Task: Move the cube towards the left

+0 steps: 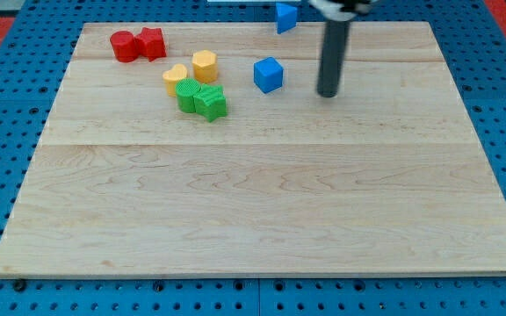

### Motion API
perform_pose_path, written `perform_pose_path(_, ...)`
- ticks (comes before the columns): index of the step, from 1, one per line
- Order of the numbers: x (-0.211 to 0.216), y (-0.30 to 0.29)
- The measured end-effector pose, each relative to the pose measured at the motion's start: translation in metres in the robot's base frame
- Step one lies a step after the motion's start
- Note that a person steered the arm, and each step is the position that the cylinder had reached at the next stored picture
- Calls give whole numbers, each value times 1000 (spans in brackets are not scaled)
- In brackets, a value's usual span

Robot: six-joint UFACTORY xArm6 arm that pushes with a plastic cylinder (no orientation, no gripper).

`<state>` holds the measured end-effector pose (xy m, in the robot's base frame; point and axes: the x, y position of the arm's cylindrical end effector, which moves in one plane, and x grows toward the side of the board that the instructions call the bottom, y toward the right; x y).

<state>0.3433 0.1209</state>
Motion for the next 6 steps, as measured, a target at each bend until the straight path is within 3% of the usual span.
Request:
perform_pose_path(2,-28,-60)
perform_pose_path(4,-29,-105)
perform_pose_path(6,-106,-98)
